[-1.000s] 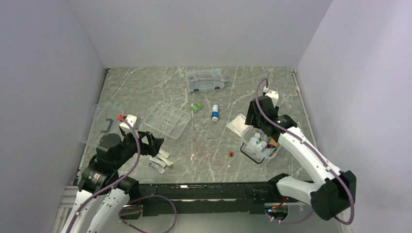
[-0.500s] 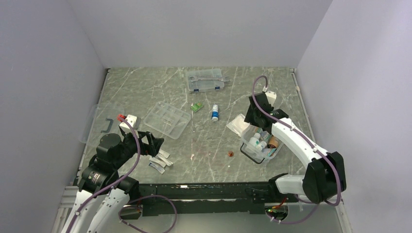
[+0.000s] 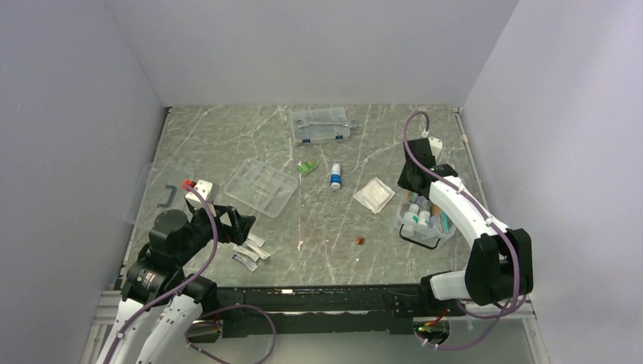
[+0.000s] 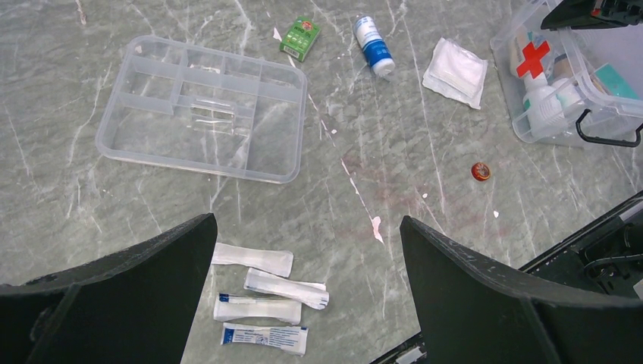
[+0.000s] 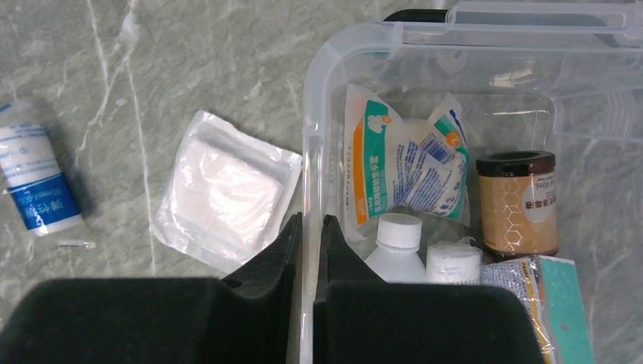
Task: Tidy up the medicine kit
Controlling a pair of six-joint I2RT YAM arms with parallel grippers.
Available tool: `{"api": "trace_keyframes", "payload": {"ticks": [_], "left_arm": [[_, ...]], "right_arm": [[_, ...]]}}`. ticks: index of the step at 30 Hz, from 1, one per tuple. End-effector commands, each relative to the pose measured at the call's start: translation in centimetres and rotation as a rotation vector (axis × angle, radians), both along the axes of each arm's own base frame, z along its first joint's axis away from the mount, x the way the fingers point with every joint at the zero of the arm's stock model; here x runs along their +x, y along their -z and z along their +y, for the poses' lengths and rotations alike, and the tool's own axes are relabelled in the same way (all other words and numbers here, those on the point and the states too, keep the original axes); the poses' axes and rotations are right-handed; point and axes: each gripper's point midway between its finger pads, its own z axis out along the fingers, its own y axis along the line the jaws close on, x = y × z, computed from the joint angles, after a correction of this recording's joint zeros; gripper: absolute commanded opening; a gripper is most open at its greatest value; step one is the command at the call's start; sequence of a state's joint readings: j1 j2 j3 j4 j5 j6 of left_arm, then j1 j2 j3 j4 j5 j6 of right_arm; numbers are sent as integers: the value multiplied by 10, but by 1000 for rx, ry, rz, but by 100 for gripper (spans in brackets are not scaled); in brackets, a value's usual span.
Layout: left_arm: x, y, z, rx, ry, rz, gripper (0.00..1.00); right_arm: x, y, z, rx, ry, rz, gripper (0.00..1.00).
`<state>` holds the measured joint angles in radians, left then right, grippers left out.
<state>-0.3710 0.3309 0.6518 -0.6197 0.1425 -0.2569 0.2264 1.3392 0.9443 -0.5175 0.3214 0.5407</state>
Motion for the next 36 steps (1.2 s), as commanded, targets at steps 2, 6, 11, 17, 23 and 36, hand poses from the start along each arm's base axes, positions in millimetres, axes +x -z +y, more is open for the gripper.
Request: {"api": "trace_keyframes", "payload": {"ticks": [2,6,11,17,23,36], "left_arm": [[-3,-18,-1,-24,11,-37,99],[-4,-19,-1,-25,12,-42,99],[-4,-19,-2,-25,15,-43,99],[-4,-19,-2,-25,14,-43,99],[-3,-17,-2,-22,14,-37,99],[-1,-14,-1,-15,5,-18,99]], "right_arm": [[18,-18,-11,-39,-30,-30,0],[27,-24,-18,-79,-57,-42,0],[44,-32,-18,-138,-154,-63,0],[60,-32,-2,-133,-286,-108,0],[70,-25,32,-46,-473,-104,0],[52,-17,99,35,-574,-112,0]]}}
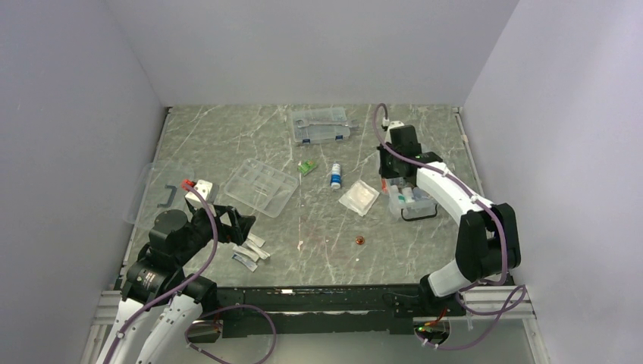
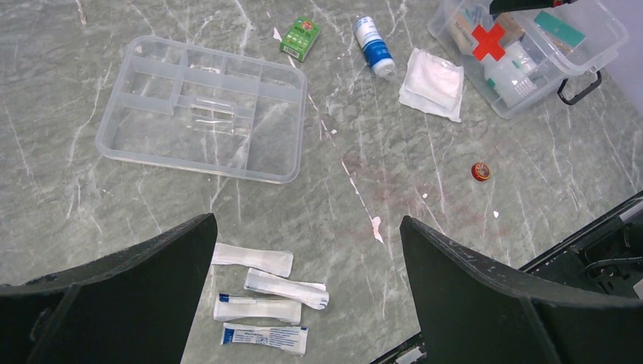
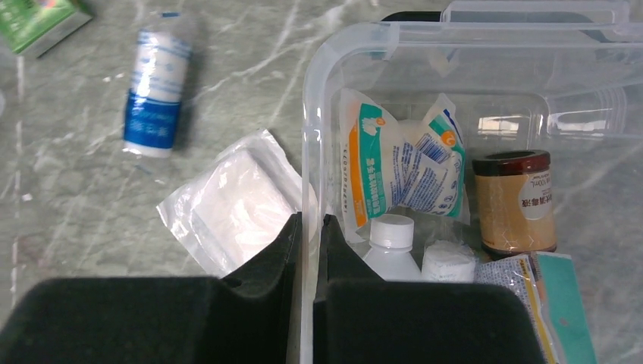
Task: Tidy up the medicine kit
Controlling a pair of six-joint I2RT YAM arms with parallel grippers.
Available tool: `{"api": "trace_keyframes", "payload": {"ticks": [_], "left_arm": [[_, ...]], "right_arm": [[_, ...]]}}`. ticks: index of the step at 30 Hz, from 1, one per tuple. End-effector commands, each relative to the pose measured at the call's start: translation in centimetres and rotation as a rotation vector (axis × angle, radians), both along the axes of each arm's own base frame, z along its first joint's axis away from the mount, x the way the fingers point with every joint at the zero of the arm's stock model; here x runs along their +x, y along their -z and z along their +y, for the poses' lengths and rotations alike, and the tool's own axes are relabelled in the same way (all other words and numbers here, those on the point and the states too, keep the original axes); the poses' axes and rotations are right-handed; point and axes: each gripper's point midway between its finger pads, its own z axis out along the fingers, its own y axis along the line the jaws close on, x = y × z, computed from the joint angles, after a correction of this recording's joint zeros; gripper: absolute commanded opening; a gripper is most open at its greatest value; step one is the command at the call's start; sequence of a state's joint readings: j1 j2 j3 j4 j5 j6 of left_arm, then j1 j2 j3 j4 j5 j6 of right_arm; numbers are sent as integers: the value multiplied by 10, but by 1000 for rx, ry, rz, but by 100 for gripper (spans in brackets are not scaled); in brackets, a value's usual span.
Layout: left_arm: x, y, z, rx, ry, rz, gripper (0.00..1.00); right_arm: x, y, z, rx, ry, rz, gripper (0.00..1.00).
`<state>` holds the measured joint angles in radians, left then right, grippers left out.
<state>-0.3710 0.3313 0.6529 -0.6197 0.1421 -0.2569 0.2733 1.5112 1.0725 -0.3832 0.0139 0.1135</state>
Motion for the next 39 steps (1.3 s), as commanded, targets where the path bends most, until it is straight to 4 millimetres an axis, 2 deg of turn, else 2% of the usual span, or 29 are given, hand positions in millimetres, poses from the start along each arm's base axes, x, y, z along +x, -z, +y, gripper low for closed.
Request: {"api": "trace_keyframes", "payload": {"ticks": [1,11,14,17,19,22,24,29,32,34,39], "left_arm": [[-1,-13,-2,-15,5,-16,99],[1,-10,-2,-9,2,1,99],[1,-9,-2,-9,1,3,99],[2,-8,-2,-7,-3,9,99],[3,-8,-1,-6,-4,11,99],[3,-8,-1,-5,-5,12,99],[3,-8,-1,-6,-7,13,99],[4,-7,0,-4,-18,18,99],[4,-7,1,-4,-24,19,99],[5,-6,2,-2,-31,23,99],[6,-5,3,7,-36,30,99]], "right_arm": [[5,-15,38,107,-8,-57,0],[-3,-14,83,220,38,-54,0],[-6,-13,91,226,39,-54,0],[-7,-16,92,197,30,-63,0],[-6,-26,84,162,39,-90,11],[-4,-52,73,127,47,-157,36],[-4,-72,68,106,34,-197,45],[-10,-117,68,44,-62,-262,54],[-22,-135,79,66,-130,-298,56],[-30,-140,89,91,-167,-291,57],[-47,-130,114,81,-247,-241,58]]}}
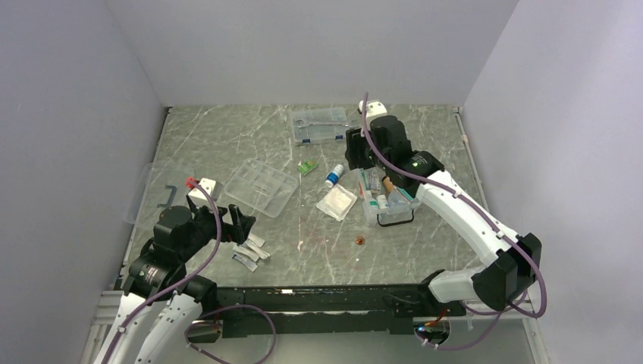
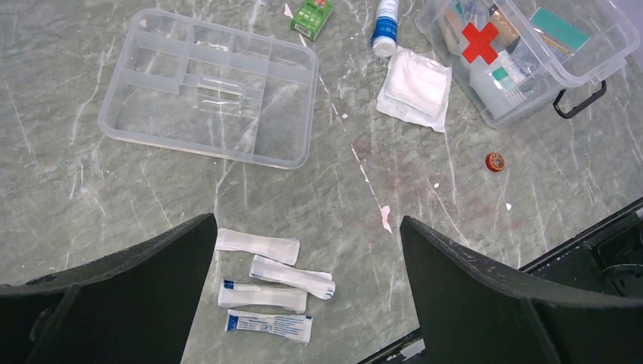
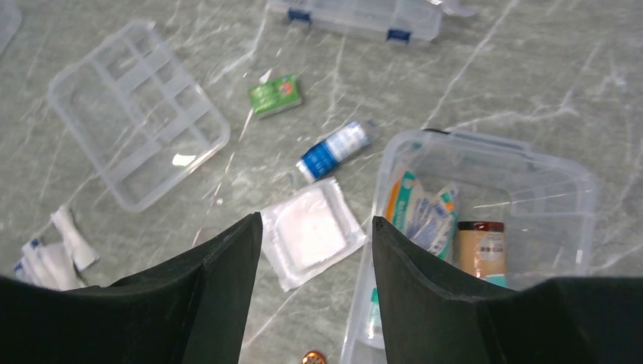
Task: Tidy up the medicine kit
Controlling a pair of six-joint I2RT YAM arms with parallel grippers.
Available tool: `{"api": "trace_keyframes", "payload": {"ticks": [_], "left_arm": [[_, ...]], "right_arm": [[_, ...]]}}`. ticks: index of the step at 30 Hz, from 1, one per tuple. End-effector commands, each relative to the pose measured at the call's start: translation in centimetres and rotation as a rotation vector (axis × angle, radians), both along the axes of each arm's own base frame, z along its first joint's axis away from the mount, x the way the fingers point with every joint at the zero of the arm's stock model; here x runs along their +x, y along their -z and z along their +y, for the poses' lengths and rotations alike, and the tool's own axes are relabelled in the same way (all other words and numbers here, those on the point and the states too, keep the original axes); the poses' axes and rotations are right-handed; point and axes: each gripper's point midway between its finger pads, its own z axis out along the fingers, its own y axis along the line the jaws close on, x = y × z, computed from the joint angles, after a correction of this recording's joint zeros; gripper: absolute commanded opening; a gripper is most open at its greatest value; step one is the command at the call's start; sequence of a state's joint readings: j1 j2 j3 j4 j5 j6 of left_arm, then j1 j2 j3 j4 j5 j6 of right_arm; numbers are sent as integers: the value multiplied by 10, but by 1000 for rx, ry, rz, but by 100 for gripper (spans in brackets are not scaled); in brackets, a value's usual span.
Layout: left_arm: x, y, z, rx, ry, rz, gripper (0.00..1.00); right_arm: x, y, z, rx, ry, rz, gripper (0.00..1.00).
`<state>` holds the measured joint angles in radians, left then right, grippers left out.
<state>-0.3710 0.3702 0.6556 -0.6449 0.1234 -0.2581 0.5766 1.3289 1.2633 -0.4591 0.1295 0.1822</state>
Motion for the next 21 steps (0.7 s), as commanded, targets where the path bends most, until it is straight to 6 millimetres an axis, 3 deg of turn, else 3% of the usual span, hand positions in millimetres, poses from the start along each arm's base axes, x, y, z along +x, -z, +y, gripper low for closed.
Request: {"api": "trace_keyframes", "payload": {"ticks": [1,7,11,21], "left_arm": [[3,-16,0,-19,-17,-26,99],[4,-17,1,-19,-23,-27,99],[4,-16,1,-20,-20,-26,99],[3,-17,0,-23,-17,-30,99]], "right_arm": [[-18,11,22,-43,-87,39,58],[-29,38,54,-60,-149,108,59],[-30,72,67,-110,-149,177,57],[-29,148,75,-194,-87,314,51]]}}
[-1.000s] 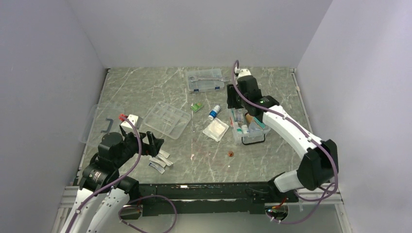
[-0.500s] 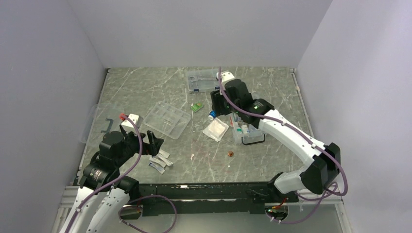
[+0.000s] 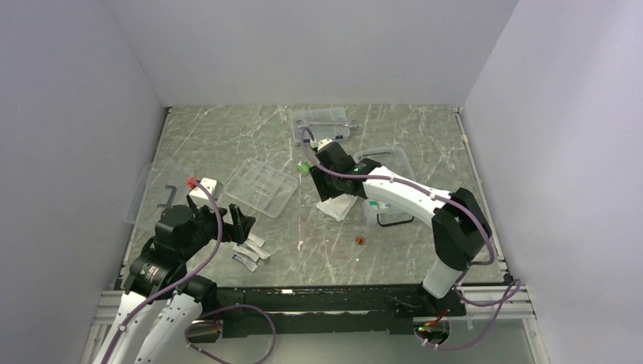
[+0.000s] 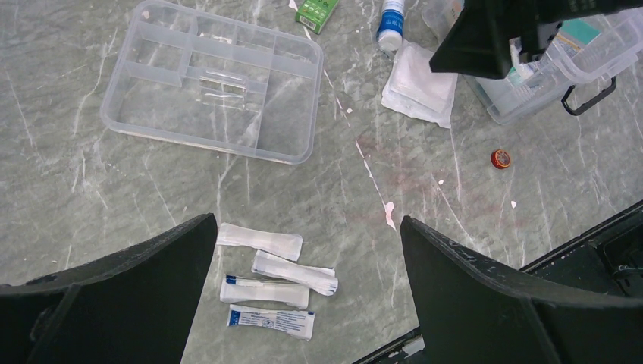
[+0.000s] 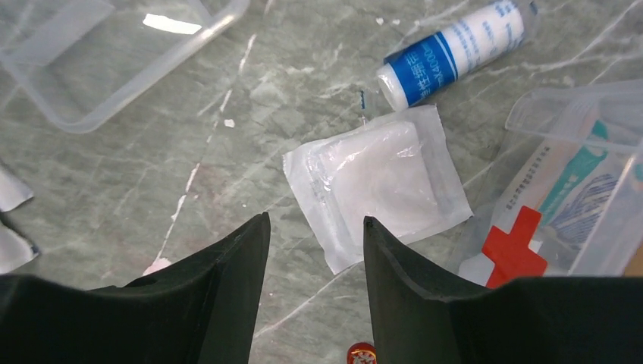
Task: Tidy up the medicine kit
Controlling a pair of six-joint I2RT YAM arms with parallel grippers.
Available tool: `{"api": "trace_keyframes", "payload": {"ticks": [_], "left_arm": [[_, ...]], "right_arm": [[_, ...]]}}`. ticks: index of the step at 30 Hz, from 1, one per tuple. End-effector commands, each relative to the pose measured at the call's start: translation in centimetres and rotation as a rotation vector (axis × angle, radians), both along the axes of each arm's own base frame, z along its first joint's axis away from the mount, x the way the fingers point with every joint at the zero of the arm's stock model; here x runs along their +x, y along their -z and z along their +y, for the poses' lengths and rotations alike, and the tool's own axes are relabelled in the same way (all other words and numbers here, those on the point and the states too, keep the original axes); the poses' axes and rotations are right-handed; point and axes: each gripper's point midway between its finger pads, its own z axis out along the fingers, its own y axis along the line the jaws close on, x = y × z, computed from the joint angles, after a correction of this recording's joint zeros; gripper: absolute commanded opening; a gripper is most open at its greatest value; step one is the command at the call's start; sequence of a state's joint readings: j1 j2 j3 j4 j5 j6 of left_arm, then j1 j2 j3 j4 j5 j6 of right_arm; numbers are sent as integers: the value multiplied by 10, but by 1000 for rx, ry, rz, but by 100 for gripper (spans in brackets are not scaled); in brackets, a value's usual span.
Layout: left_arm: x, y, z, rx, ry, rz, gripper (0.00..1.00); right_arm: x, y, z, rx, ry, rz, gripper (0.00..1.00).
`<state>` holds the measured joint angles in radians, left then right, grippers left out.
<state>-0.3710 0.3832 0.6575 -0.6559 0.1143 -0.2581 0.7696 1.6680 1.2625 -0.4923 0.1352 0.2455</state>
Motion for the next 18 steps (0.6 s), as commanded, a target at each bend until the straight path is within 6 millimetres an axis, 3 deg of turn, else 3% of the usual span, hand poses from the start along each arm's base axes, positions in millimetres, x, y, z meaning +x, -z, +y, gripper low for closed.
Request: {"api": "trace_keyframes", "payload": {"ticks": [1,18], "left_arm": [[2,-21,-1,-34,-8,-49,99],[2,-22,-2,-34,-5,-51,99]], "right_arm": [[6,16,-2,-19,64,3,50],[-2,89,-10,-120,91,105,35]]}}
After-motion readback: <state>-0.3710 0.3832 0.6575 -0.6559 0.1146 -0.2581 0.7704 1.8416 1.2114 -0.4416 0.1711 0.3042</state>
